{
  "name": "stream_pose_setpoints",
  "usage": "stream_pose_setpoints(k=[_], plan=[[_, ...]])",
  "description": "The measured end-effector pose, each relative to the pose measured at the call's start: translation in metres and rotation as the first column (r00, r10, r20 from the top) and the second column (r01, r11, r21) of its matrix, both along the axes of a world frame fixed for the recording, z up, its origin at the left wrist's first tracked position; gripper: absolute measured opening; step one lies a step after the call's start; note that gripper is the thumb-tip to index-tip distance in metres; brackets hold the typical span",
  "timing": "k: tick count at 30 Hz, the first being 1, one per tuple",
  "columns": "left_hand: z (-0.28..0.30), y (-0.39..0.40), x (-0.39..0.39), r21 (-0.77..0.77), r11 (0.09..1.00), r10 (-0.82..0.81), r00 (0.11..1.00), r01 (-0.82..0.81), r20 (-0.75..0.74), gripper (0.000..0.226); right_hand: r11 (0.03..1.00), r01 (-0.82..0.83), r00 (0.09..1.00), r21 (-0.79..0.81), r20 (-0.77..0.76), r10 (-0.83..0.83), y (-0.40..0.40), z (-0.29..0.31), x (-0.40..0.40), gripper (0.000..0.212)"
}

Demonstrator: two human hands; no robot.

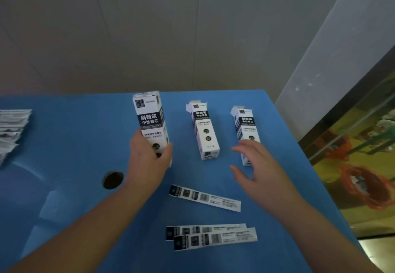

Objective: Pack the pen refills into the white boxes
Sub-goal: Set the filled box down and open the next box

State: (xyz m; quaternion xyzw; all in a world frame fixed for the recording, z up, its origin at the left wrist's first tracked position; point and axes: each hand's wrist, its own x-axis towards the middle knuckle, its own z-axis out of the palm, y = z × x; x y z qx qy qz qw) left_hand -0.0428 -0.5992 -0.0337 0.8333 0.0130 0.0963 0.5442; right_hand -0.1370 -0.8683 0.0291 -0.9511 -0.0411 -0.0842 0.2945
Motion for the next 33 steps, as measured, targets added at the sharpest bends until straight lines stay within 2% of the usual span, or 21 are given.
stream_pose_setpoints(k=[4, 7, 12, 20, 23, 25, 27, 30, 33], plan=[[-0.002, -0.019, 0.034, 0.014, 0.998, 0.059, 0.998, -0.059, 0.029, 0.067, 1.0, 0.016, 0.999, 0.015, -0.041, -0.015, -0.023, -0.004, -0.004, 0.038], [-0.002, -0.03, 0.061, 0.093, 0.989, 0.111, 0.994, -0.112, 0.014, 0.075, 0.999, 0.032, 0.997, 0.014, -0.072, -0.031, -0.039, -0.005, -0.009, 0.038], [-0.002, -0.039, 0.1, 0.133, 0.973, 0.19, 0.982, -0.189, 0.005, 0.067, 0.999, 0.035, 0.995, 0.002, -0.088, -0.035, -0.058, -0.006, -0.014, 0.037], [-0.005, -0.037, 0.133, 0.143, 0.978, 0.153, 0.988, -0.149, -0.017, 0.076, 0.999, 0.03, 0.993, -0.019, -0.111, -0.032, -0.077, 0.0, -0.013, 0.04], [-0.004, -0.029, 0.128, 0.116, 0.986, 0.135, 0.981, -0.119, -0.138, 0.093, 0.999, 0.027, 0.99, -0.029, -0.136, -0.031, -0.082, 0.001, -0.012, 0.042], [-0.004, -0.027, 0.114, 0.162, 0.975, 0.183, 0.957, -0.149, -0.224, 0.098, 0.999, 0.029, 0.989, -0.014, -0.142, -0.03, -0.084, 0.0, -0.012, 0.042], [-0.006, -0.033, 0.087, 0.205, 0.964, 0.22, 0.944, -0.172, -0.246, 0.092, 1.0, 0.028, 0.989, -0.003, -0.144, -0.028, -0.086, -0.001, -0.012, 0.042], [-0.008, -0.054, 0.047, 0.237, 0.959, 0.214, 0.944, -0.154, -0.252, 0.068, 1.0, 0.027, 0.989, 0.015, -0.145, -0.024, -0.087, -0.004, -0.012, 0.042], [-0.003, -0.087, 0.033, 0.192, 0.98, 0.115, 0.943, -0.056, -0.314, 0.073, 0.999, 0.023, 0.989, 0.026, -0.147, -0.019, -0.088, -0.006, -0.012, 0.042]])
